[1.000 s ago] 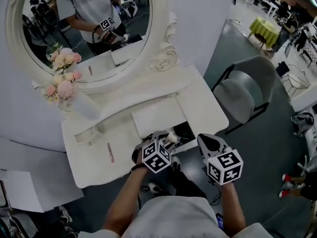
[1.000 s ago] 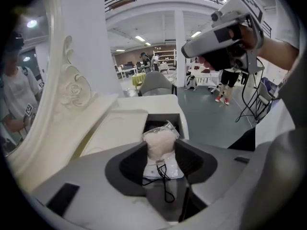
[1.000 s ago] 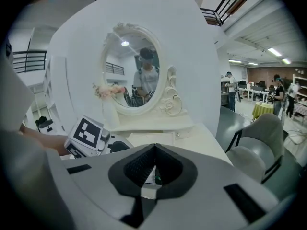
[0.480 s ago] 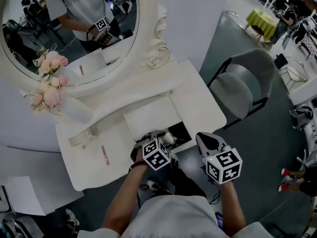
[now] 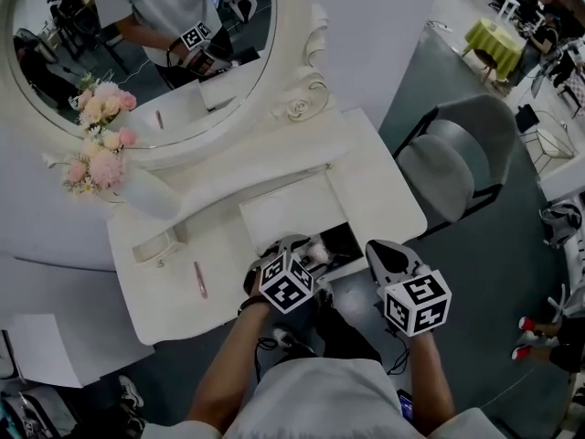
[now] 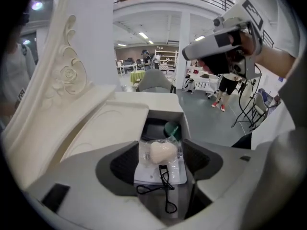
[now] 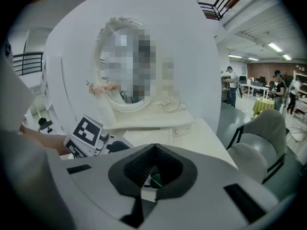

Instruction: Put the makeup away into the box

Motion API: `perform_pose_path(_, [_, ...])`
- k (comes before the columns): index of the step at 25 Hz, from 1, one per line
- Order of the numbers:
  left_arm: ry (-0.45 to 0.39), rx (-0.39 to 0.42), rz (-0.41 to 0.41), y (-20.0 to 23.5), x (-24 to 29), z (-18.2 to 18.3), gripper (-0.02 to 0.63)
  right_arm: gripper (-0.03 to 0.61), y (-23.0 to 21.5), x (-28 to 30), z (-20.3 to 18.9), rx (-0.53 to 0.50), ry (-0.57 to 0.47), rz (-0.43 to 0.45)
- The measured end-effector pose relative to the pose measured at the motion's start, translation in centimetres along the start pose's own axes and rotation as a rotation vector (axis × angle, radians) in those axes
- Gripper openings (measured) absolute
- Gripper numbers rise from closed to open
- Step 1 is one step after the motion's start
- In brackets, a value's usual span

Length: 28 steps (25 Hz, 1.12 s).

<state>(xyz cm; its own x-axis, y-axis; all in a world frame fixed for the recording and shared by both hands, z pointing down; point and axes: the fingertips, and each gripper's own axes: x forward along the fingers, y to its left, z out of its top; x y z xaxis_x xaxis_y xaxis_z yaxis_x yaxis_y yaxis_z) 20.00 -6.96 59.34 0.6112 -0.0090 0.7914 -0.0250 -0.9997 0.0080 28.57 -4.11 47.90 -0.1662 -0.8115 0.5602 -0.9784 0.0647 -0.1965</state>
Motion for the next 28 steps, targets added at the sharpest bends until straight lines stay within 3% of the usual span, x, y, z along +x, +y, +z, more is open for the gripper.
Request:
perform_pose_path(3, [-0.080, -0.020, 0.065, 1.0, -2.3, 0.7, 0.303, 0.000, 1.2, 0.4, 0.3, -0.014, 0.001, 0.019])
perform_pose_path(5, [-0.136, -0.038, 0.144, 2.3, -4.4, 0.7, 0.211, 0.000, 2.2, 1.0, 0.7, -0.031, 0.004, 0.045])
perform_pose_path(6, [-0.157, -0.054, 0.183, 2.9, -5.5, 0.4, 0.199, 0.000, 2.8, 1.4, 0.9, -0.043, 0.007, 0.061])
perform_pose_path(12, [-0.219, -0.226, 0.410, 7.5, -12.3, -4.4, 0.190, 0.000, 7.6, 4.1, 2.4, -0.111, 0.018, 0.162])
perform_pose_path(18, [-0.183, -0.468, 0.576, 9.9, -17.3, -12.8, 0.190, 0.000, 13.1, 7.6, 3.4, -0.192, 0.052, 0.286])
perform_pose_path(28, [-0.088, -0.732, 0.670, 9.5, -19.6, -23.4, 0.190, 0.000, 20.3, 12.4, 3.2, -0.290, 0.120, 0.447])
